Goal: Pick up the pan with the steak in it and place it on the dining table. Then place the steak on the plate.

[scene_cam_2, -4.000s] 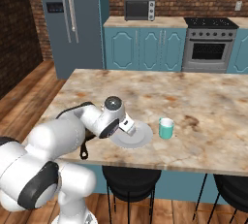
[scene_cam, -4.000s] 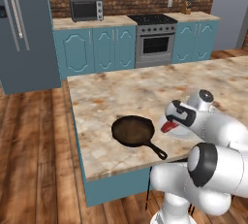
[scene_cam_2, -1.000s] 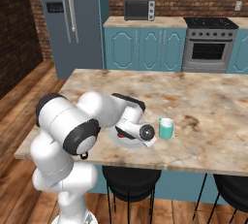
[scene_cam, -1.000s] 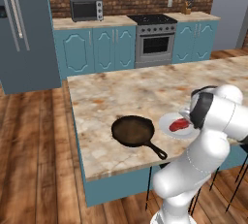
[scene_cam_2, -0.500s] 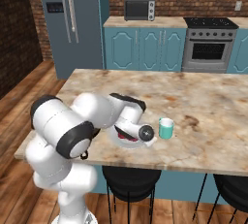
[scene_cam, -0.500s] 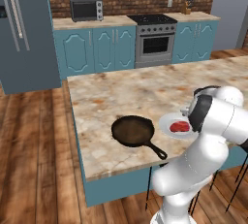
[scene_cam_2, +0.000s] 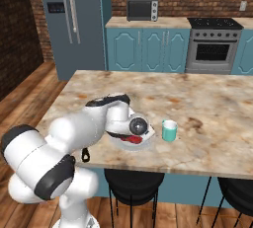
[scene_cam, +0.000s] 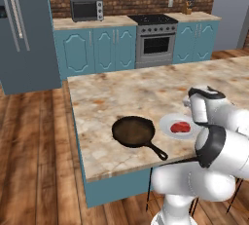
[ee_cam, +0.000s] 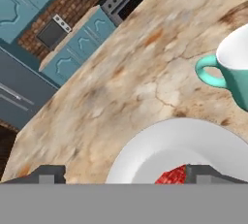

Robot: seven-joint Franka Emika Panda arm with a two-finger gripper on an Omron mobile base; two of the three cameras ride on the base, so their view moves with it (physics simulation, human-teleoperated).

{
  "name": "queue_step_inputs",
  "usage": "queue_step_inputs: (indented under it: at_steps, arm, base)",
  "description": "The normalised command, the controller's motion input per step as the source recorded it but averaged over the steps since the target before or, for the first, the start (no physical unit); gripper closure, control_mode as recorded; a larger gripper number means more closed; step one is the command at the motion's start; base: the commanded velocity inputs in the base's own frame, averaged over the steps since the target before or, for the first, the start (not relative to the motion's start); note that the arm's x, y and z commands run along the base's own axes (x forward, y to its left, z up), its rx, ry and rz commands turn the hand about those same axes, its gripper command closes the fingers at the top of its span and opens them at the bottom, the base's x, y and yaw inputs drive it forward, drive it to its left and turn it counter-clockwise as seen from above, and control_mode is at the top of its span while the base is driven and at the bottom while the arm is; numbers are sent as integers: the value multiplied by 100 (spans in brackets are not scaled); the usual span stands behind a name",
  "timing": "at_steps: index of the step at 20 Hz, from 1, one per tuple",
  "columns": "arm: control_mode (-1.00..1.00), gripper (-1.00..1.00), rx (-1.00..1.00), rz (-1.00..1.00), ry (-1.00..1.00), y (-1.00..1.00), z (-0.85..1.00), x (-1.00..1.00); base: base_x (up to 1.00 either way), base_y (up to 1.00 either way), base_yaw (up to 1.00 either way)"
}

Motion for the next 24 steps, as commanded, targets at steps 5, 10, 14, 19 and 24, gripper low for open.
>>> queue_step_inputs:
  at_steps: [5,10,14,19,24]
  arm:
    - [-100,-100,-5,-1,-14,12,71,-59]
    - [-100,-100,0,0,-39,4,53,-70]
    - [-100,-100,0,0,-49,0,31,-72]
    - [-100,-100,-1,0,-9,-1,9,-14]
    - [-100,-100,-22,0,-26,63,31,-38]
  base:
    - [0,0,0]
    - [0,0,0]
    - [0,0,0]
    - [0,0,0]
    - [0,0,0]
